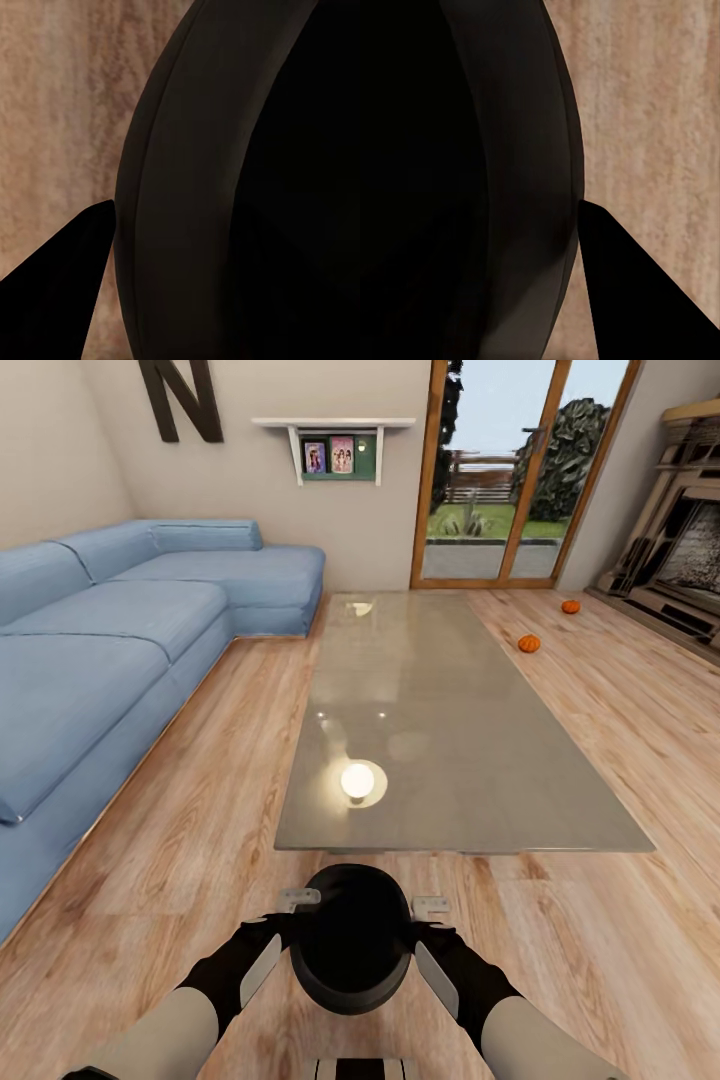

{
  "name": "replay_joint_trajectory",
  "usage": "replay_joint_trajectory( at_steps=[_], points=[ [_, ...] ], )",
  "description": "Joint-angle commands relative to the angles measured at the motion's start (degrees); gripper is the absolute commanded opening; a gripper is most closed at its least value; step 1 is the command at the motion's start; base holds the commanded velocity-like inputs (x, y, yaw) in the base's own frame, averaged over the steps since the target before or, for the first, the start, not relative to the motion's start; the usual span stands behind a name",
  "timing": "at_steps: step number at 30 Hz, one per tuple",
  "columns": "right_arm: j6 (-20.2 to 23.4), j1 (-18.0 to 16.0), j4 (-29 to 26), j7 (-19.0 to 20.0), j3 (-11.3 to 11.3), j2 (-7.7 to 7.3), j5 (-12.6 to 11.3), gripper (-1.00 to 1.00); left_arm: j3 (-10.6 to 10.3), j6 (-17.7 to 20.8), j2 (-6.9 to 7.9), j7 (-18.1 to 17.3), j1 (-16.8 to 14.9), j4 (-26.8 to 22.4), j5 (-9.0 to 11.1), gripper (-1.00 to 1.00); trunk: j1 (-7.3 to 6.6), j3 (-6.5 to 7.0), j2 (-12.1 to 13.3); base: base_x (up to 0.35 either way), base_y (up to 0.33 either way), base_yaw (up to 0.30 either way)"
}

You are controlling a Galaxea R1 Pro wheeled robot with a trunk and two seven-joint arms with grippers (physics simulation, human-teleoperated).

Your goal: Place each of the two pumpkins and all three candles from the living room inside a cabinet in the living room (use any cabinet), then make sure every cabinet is closed, and position the cauldron so it is next to a table in the living room.

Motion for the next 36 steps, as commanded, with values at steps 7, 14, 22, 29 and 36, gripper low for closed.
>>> replay_joint_trajectory(
  at_steps=[7,14,22,29,36],
  points=[
    [-0.06,-0.05,-0.08,-0.14,1.09,-0.13,-2.50,-1.00,-0.95,0.16,0.98,0.38,-0.06,-0.32,1.67,-1.00,0.06,-0.71,-0.06,0.000,0.000,0.000],
    [-0.06,-0.05,-0.08,-0.14,1.09,-0.12,-2.50,-1.00,-0.95,0.17,0.98,0.37,-0.06,-0.33,1.67,-1.00,0.24,-2.26,-0.16,0.000,0.000,0.000],
    [-0.06,-0.05,-0.08,-0.14,1.09,-0.12,-2.50,-1.00,-0.95,0.13,0.98,0.37,-0.06,-0.32,1.67,-1.00,0.34,-3.14,-0.21,0.000,0.000,0.000],
    [-0.06,-0.05,-0.08,-0.14,1.06,-0.12,-2.50,-1.00,-0.95,0.11,0.98,0.37,-0.06,-0.33,1.67,-1.00,0.34,-3.14,-0.21,0.000,0.000,0.000],
    [-0.06,-0.05,-0.08,-0.14,1.03,-0.12,-2.50,-1.00,-0.94,0.08,0.98,0.37,-0.06,-0.33,1.69,-1.00,0.34,-3.14,-0.21,0.000,0.000,0.000]
  ],
)
